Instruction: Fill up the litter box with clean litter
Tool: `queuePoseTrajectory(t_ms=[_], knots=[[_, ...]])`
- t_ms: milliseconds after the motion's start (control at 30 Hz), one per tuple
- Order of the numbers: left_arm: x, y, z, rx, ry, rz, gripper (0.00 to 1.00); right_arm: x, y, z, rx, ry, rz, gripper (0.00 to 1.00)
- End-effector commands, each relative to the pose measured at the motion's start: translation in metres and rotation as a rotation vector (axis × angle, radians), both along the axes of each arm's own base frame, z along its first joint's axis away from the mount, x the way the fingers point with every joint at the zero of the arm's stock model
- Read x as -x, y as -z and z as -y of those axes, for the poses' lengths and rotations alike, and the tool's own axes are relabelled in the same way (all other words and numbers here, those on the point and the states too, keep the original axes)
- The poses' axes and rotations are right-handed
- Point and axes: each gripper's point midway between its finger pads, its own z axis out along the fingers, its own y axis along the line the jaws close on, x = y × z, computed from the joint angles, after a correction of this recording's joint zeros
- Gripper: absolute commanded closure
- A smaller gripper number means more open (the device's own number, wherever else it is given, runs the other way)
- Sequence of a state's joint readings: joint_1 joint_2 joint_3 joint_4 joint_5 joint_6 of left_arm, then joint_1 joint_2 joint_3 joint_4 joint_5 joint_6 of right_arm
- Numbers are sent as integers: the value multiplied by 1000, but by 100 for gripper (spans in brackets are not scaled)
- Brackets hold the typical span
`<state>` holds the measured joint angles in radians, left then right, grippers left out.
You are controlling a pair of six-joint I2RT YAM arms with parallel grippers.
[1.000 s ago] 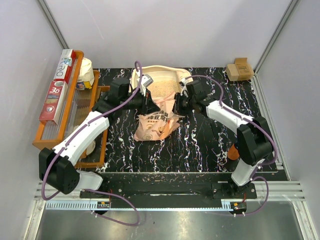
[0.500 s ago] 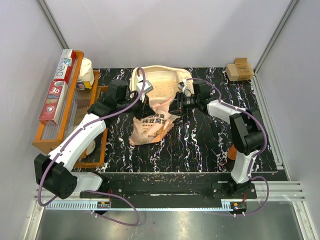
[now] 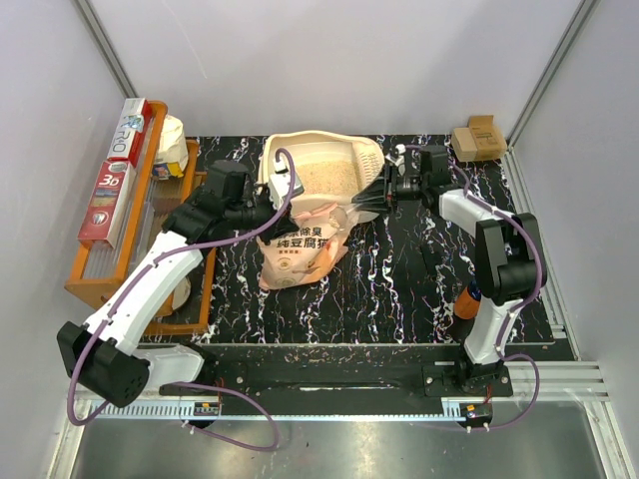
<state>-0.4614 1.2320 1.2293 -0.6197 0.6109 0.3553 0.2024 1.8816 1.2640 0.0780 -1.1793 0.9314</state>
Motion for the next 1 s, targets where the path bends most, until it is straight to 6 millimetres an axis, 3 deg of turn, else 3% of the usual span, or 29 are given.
queuePoseTrajectory(t_ms=[0, 500, 633, 667, 967], knots=[[-6, -40, -6, 6, 7, 177, 100, -5, -36, 11, -58, 14, 20, 100], [-9, -31, -13, -42, -4, 183, 100, -10, -57, 38, -107, 30, 34, 100], [-10, -31, -10, -39, 2, 175, 100, -8, -46, 43, -138, -7, 49, 100], [-10, -31, -10, -38, 2, 174, 100, -4, -40, 44, -158, -3, -43, 100], [-20, -34, -5, -32, 4, 173, 100, -13, -43, 65, -187, 3, 5, 100]])
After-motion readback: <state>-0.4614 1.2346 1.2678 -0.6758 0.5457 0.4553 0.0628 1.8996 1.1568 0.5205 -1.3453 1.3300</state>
